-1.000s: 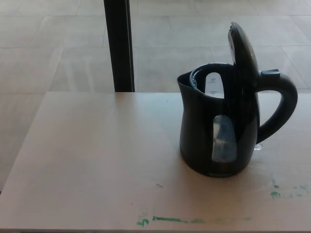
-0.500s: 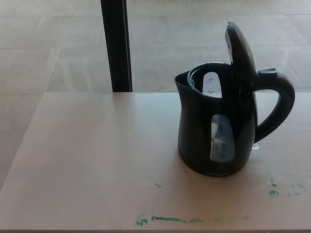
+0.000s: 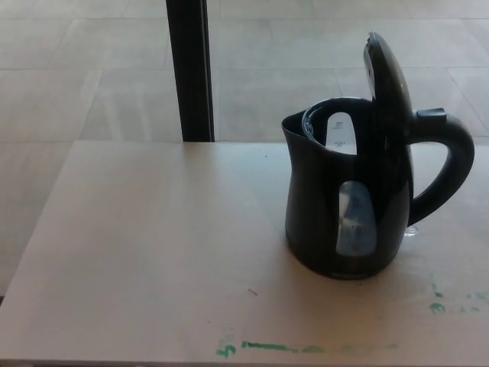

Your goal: The robot uses its right hand to push down on the lid of a kettle kept in the middle of the desk to close it

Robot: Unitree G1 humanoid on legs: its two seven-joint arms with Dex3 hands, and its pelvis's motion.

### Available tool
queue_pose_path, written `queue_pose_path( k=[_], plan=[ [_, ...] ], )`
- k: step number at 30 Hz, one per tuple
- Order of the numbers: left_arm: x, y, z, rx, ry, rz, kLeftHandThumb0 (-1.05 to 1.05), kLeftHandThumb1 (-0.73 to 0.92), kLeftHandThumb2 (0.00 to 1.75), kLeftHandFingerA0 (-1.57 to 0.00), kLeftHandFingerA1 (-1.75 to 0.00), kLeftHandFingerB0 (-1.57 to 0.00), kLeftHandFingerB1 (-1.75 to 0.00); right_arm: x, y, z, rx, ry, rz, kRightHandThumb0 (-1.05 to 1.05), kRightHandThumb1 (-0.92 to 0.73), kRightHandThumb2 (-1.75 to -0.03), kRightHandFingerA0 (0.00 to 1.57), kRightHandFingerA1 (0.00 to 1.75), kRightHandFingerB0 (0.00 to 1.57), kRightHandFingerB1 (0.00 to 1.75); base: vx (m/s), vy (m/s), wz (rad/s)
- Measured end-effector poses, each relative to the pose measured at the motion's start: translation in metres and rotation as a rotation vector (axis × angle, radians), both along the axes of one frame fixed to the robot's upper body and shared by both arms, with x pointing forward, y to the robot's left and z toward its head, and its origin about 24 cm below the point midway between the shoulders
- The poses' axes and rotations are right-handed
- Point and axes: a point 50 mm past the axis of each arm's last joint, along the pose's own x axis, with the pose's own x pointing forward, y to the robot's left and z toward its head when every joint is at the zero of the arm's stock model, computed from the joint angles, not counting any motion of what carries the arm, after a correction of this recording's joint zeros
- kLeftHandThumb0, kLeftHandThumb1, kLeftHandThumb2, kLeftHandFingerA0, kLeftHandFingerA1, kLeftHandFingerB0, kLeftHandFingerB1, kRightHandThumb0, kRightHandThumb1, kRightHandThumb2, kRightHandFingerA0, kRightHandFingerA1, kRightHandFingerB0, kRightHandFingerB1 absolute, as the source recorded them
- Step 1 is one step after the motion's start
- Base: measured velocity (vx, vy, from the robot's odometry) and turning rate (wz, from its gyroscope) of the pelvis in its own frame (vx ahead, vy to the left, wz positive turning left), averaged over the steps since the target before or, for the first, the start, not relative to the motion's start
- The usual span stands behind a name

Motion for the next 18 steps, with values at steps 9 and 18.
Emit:
queue_pose_path(
  k=[9,18],
  plan=[
    [0.001,0.000,0.000,-0.003,-0.003,0.004,-0.67,0.73,0.62,-0.44,-0.50,-0.34,-0.35,0.047,0.048,0.021,-0.156,0.014,0.114,-0.83,-0.88,-0.67,0.21,0.37,0.17,0.28,0.00,0.000,0.00],
    [0.001,0.002,0.002,-0.002,-0.006,-0.002,-0.67,0.72,0.62,-0.47,-0.51,-0.34,-0.35,0.073,0.102,0.032,-0.262,0.004,0.260,-0.78,-0.83,-0.66,0.19,0.40,0.19,0.28,0.00,0.000,0.00]
  ],
)
